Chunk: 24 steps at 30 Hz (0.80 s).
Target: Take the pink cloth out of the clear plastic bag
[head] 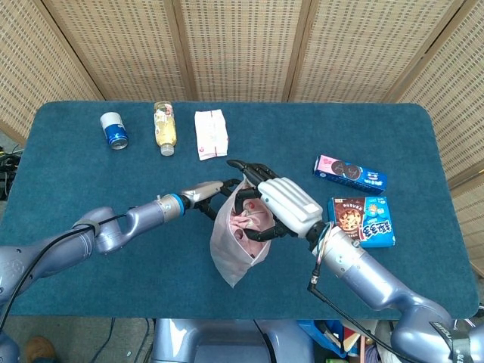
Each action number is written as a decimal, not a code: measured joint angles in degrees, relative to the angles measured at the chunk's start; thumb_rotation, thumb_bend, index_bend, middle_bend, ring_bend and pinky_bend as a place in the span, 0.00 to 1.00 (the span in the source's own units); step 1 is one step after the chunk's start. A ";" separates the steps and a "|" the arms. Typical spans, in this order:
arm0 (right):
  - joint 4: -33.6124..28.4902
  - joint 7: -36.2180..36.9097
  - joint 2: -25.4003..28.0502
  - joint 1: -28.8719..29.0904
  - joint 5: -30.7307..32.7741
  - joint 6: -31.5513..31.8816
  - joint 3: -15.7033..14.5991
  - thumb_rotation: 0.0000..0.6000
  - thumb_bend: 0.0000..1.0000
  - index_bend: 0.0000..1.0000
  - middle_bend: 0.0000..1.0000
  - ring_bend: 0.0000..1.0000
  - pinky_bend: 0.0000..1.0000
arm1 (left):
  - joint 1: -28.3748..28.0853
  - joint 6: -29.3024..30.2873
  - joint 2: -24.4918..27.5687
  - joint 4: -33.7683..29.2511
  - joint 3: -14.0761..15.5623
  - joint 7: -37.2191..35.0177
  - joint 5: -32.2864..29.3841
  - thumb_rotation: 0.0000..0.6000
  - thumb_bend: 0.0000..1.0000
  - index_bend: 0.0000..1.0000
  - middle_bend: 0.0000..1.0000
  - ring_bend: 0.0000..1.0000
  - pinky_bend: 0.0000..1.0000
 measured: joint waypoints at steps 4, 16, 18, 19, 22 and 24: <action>0.02 0.04 0.01 0.05 0.10 0.05 0.03 1.00 0.72 0.73 0.00 0.00 0.00 | -0.07 0.19 0.05 -0.09 0.17 0.00 -0.18 1.00 0.46 0.60 0.00 0.00 0.00; 0.18 0.27 0.06 -0.12 0.11 0.24 -0.08 1.00 0.72 0.73 0.00 0.00 0.00 | -0.04 0.31 -0.07 0.01 0.57 0.39 -0.95 1.00 0.58 0.72 0.00 0.00 0.00; 0.26 0.34 0.15 -0.24 -0.03 0.24 -0.13 1.00 0.72 0.73 0.00 0.00 0.00 | 0.09 0.47 -0.11 0.09 0.46 0.64 -1.30 1.00 0.61 0.74 0.00 0.00 0.00; 0.27 0.39 0.19 -0.30 -0.08 0.24 -0.14 1.00 0.72 0.73 0.00 0.00 0.00 | 0.14 0.52 -0.10 0.10 0.42 0.78 -1.41 1.00 0.62 0.75 0.00 0.00 0.00; 0.29 0.57 0.33 -0.50 -0.30 0.27 -0.15 1.00 0.72 0.73 0.00 0.00 0.00 | 0.27 0.51 -0.02 0.14 0.27 1.23 -1.86 1.00 0.66 0.79 0.00 0.00 0.00; 0.31 0.74 0.42 -0.70 -0.48 0.29 -0.16 1.00 0.72 0.73 0.00 0.00 0.00 | 0.39 0.47 0.05 0.11 0.15 1.62 -2.16 1.00 0.67 0.80 0.00 0.00 0.00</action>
